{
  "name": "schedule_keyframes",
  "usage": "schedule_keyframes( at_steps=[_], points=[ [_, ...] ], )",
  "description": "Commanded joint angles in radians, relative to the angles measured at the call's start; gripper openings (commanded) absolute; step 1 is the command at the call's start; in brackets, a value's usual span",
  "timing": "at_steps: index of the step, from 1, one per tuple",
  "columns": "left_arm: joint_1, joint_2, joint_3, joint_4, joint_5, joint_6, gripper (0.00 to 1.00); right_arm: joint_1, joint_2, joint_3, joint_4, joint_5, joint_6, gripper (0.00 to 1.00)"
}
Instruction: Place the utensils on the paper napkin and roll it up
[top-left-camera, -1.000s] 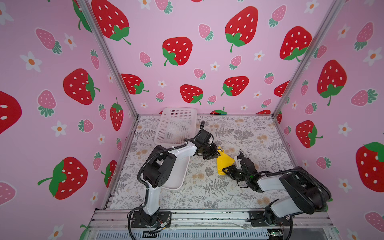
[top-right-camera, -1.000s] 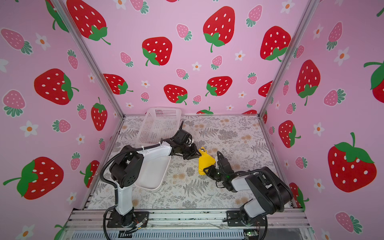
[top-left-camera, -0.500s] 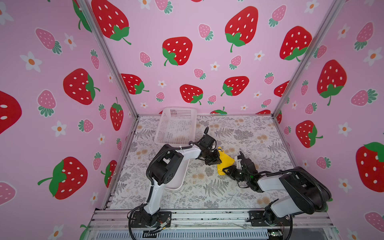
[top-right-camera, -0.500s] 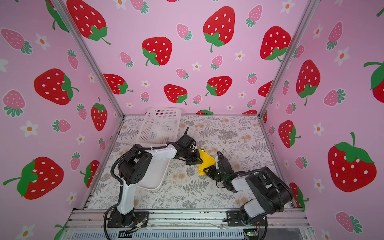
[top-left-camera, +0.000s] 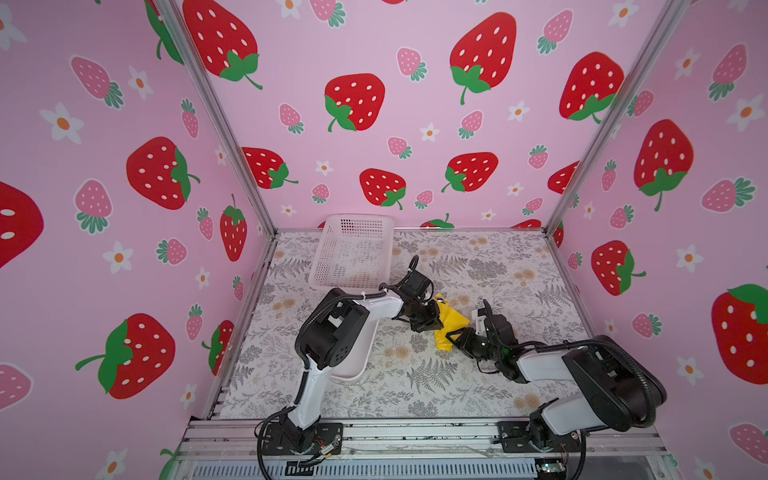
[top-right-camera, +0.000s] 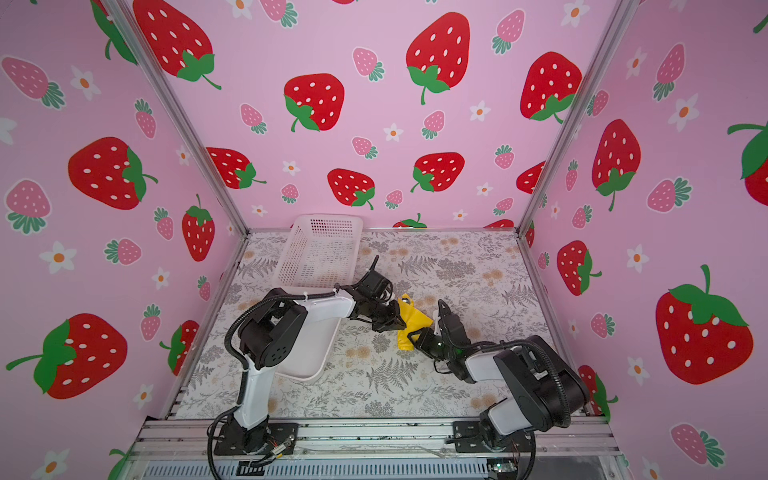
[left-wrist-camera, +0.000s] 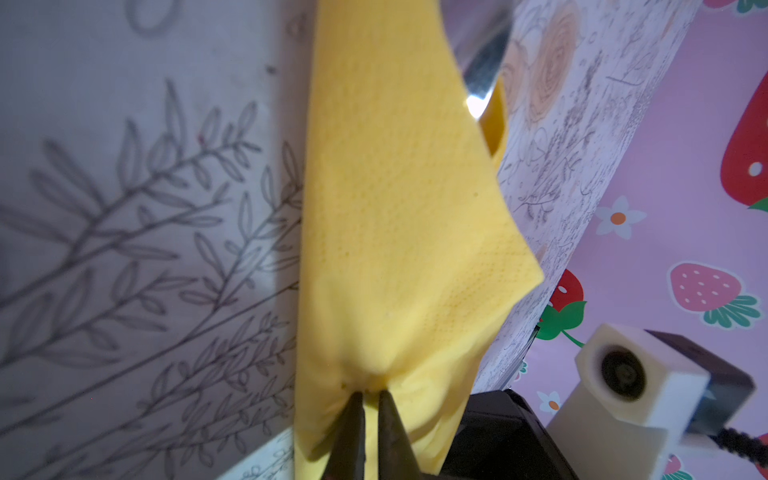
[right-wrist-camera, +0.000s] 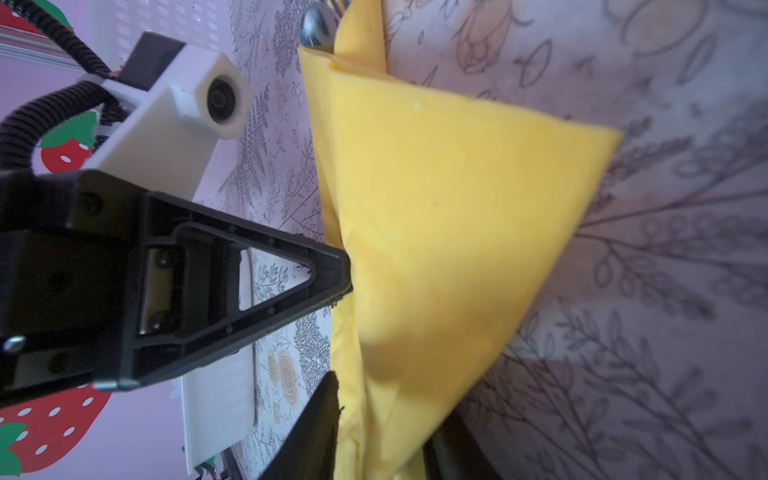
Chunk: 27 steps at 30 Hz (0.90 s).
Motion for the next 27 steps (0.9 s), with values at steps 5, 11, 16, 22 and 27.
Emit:
schedule_keyframes(
  at_steps=[5,11,16,22,27],
  points=[
    [-0.008,0.027,0.027,-0.007,0.003,-0.003,0.11,-0.028,0.038,0.059,-0.042,0.012,-0.024,0.44],
    [-0.008,0.027,0.031,-0.007,0.004,-0.004,0.11,-0.034,0.123,0.113,-0.038,0.0,-0.045,0.47],
    [-0.009,0.027,0.037,-0.007,0.006,-0.006,0.11,-0.04,0.181,0.141,-0.008,-0.016,-0.054,0.47],
    [-0.009,0.026,0.043,-0.009,0.007,-0.006,0.11,-0.042,0.229,0.135,0.042,-0.036,-0.048,0.37],
    [-0.009,0.02,0.043,-0.009,0.004,-0.007,0.11,-0.045,0.234,0.123,0.064,-0.034,-0.044,0.28]
  ],
)
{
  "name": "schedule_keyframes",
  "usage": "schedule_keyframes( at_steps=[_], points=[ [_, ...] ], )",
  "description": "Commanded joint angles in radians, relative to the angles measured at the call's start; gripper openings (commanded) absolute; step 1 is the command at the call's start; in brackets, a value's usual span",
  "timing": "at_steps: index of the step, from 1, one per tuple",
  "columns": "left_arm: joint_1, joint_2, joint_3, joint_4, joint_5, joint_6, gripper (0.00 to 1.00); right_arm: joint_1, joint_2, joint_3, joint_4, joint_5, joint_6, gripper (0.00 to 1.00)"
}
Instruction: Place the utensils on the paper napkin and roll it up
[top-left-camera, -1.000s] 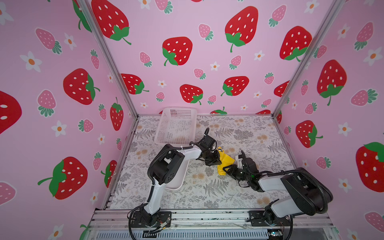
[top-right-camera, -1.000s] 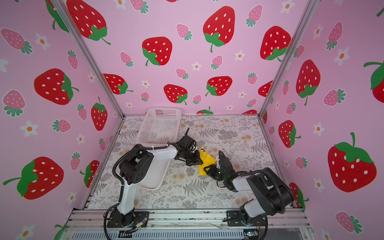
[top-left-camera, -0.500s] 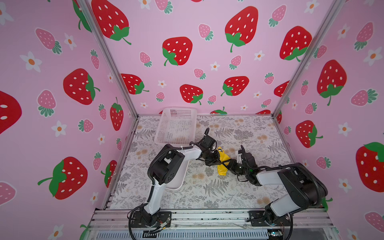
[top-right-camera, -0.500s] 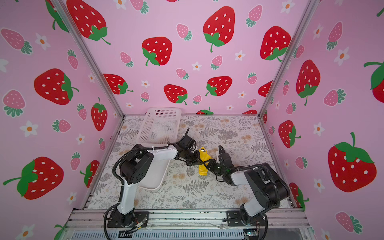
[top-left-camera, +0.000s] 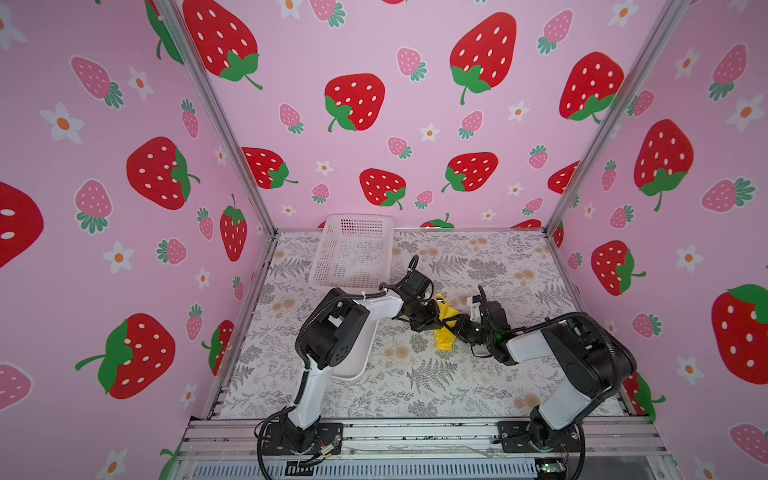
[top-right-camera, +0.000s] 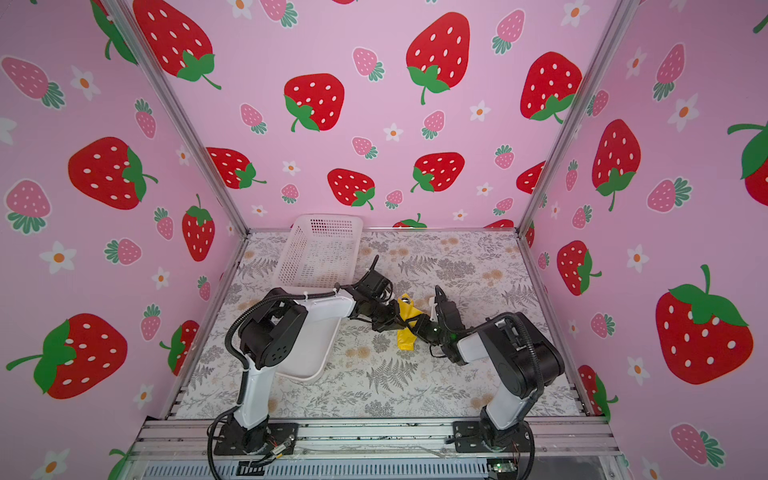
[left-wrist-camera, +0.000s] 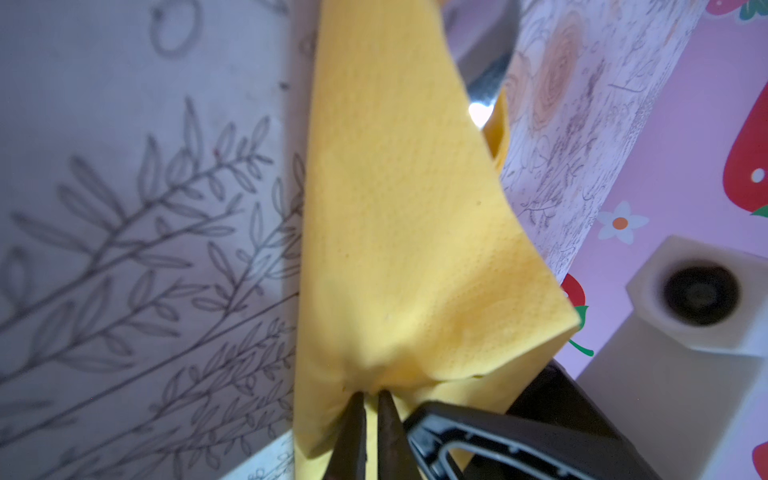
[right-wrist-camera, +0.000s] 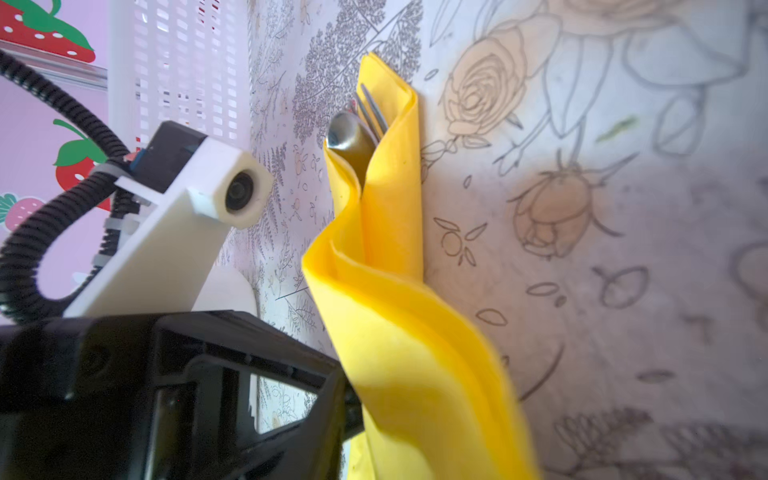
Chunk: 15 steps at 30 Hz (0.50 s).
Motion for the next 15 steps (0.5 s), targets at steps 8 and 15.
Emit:
schedule_keyframes(
  at_steps=[8,15],
  points=[
    [-0.01,-0.03,0.021,0.002,0.004,-0.001,0.12,-0.004,0.023,-0.036,-0.001,0.01,-0.01,0.15],
    [-0.007,-0.153,-0.053,-0.019,-0.094,0.056,0.18,-0.006,-0.004,-0.044,0.016,-0.015,-0.052,0.13]
  ],
)
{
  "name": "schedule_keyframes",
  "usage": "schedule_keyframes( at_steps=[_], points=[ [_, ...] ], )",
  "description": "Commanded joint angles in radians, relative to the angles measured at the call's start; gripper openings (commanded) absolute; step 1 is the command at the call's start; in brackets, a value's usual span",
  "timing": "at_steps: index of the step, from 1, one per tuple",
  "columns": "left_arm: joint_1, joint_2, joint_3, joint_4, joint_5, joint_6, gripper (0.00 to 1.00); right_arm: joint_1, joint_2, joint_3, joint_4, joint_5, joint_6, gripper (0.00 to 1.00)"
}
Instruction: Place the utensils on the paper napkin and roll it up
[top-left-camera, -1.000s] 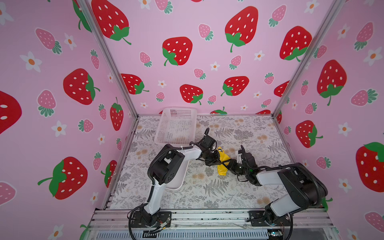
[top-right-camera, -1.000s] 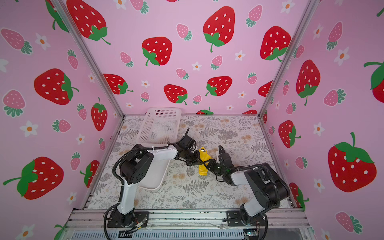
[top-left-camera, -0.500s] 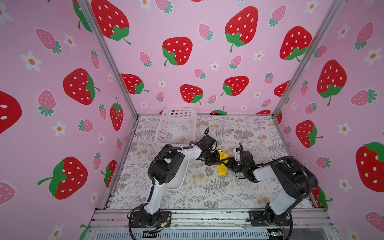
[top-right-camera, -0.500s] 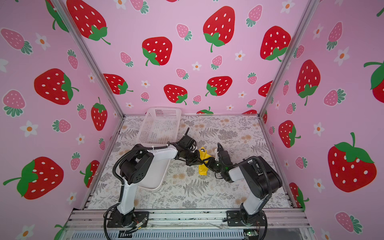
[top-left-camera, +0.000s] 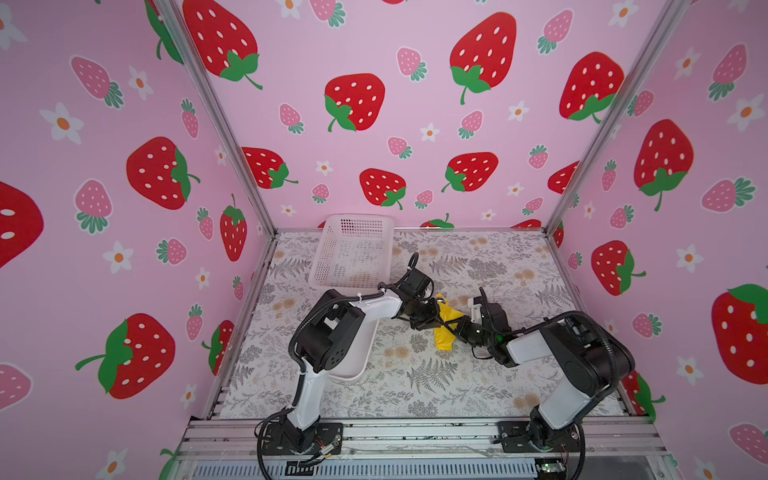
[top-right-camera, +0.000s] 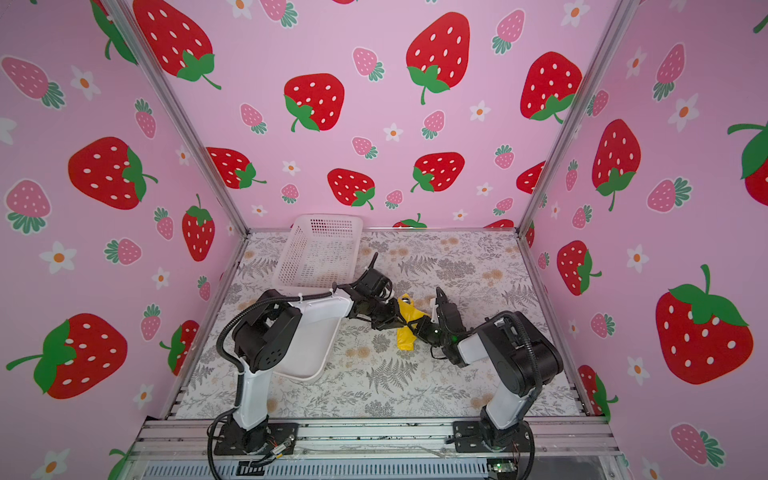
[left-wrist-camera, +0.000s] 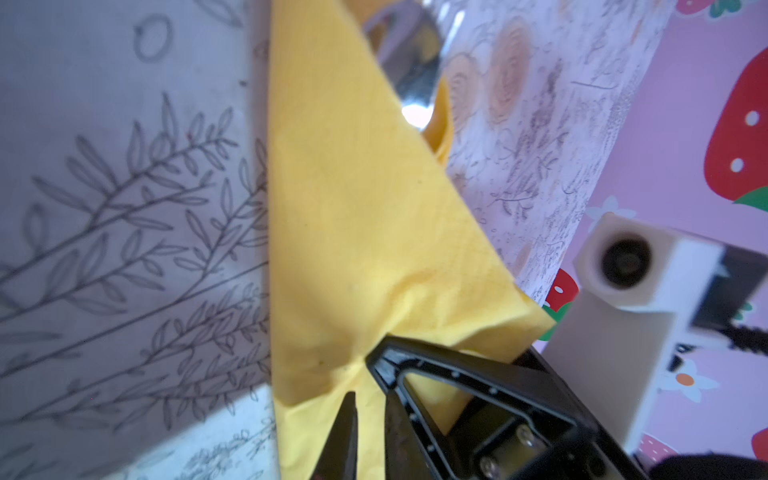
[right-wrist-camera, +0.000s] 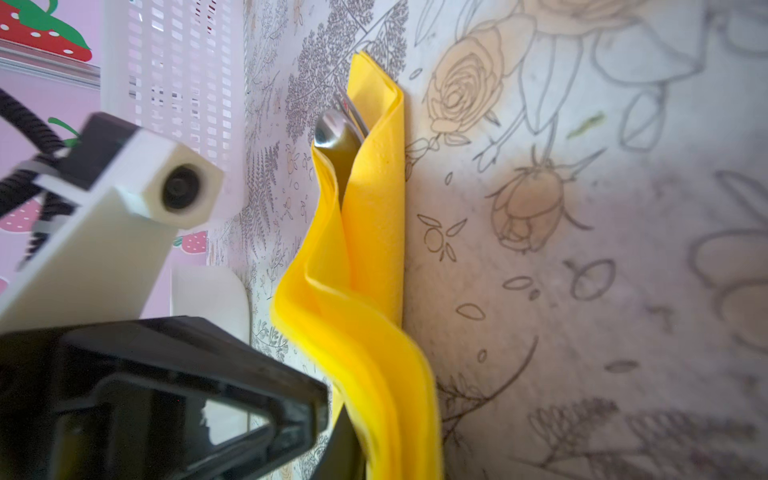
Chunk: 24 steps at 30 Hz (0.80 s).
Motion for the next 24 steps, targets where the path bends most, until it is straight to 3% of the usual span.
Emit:
schedule_keyframes(
  at_steps=[1,9,14,24],
  points=[
    [-0.002,-0.084,-0.038,-0.015,-0.068,0.041,0.19,-0.002,-0.019,-0.027,-0.017,-0.014,-0.037,0.13],
    [0.004,-0.186,-0.185,0.017,-0.136,0.053,0.23,-0.001,-0.097,-0.091,-0.043,-0.093,-0.104,0.13],
    [-0.004,-0.219,-0.27,0.114,-0.094,0.02,0.25,0.0,-0.151,-0.181,-0.037,-0.118,-0.106,0.13],
    [-0.059,-0.146,-0.23,0.165,-0.029,-0.026,0.21,0.001,-0.204,-0.214,-0.039,-0.102,-0.067,0.13]
  ],
)
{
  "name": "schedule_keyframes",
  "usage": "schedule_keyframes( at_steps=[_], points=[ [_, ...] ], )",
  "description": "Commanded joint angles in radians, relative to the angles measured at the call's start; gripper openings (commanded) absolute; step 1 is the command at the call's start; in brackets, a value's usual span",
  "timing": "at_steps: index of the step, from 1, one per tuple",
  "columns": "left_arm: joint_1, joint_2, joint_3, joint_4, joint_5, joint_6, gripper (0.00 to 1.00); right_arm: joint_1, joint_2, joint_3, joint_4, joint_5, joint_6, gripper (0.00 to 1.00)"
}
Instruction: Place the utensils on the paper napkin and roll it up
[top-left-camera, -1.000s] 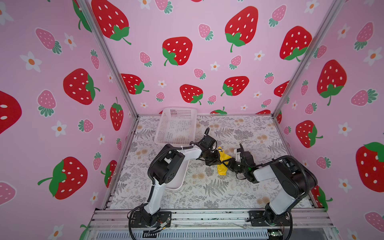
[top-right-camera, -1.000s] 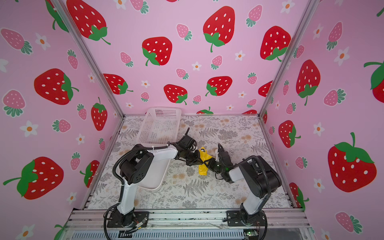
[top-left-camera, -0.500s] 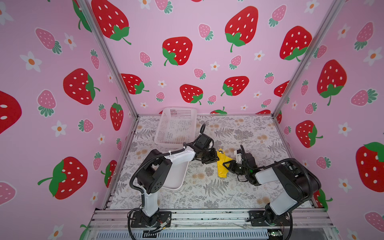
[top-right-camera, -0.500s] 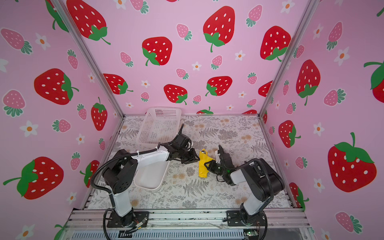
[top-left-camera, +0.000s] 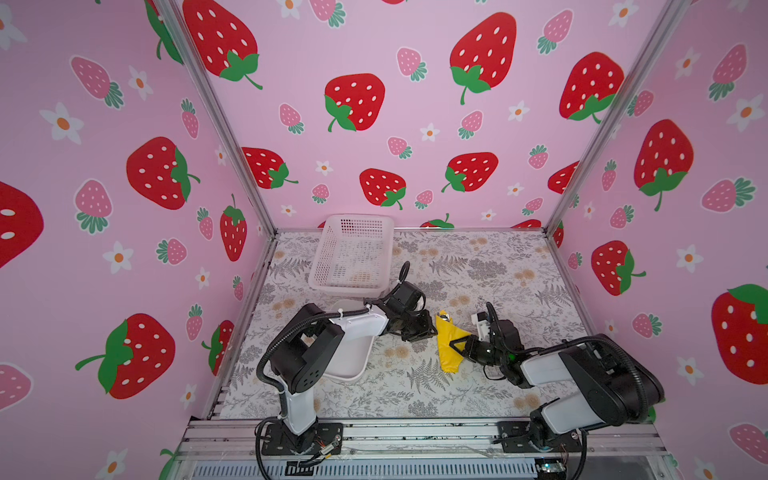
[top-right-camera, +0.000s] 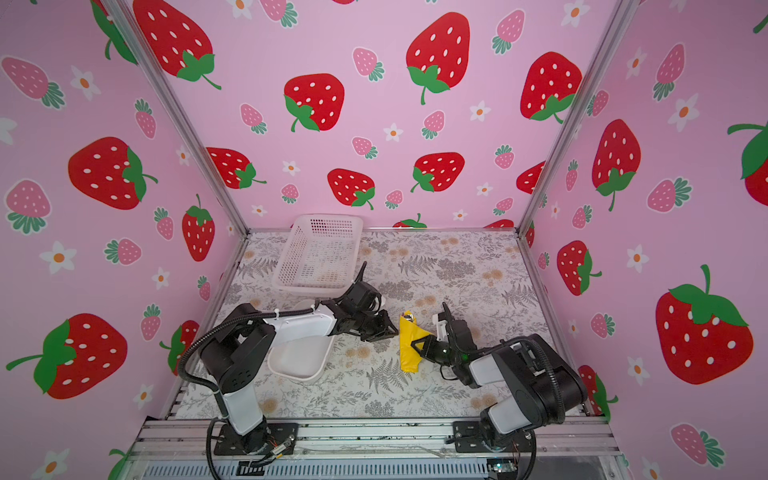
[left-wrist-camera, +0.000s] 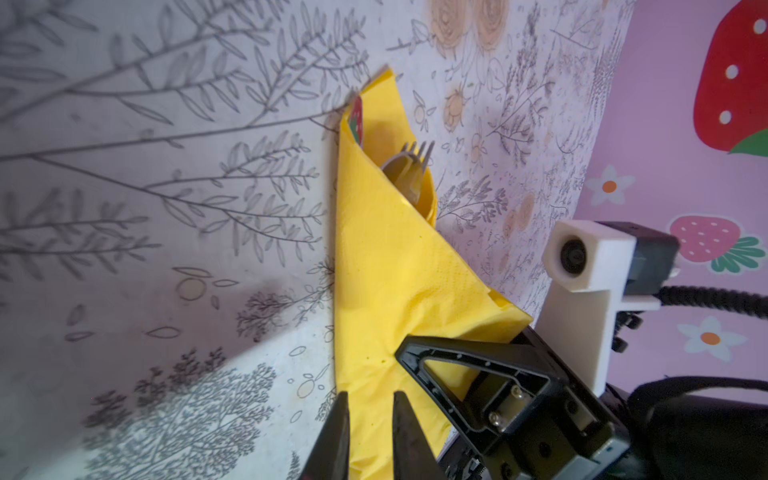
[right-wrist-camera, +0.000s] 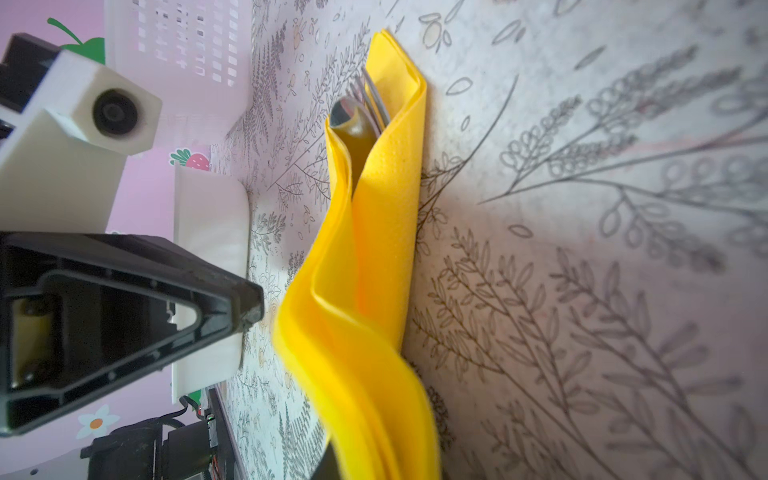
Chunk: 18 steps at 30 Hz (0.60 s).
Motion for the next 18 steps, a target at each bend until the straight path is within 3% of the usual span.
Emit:
schedule_keyframes(
  at_steps=[1,18],
  points=[
    [-0.014,0.041,0.032,0.026,0.019,-0.038,0.21,0.0,-0.015,-0.011,-0.015,0.005,0.021,0.14],
    [-0.028,0.113,0.063,-0.011,0.026,-0.058,0.2,0.0,0.017,-0.011,-0.009,0.018,0.053,0.18]
  ],
)
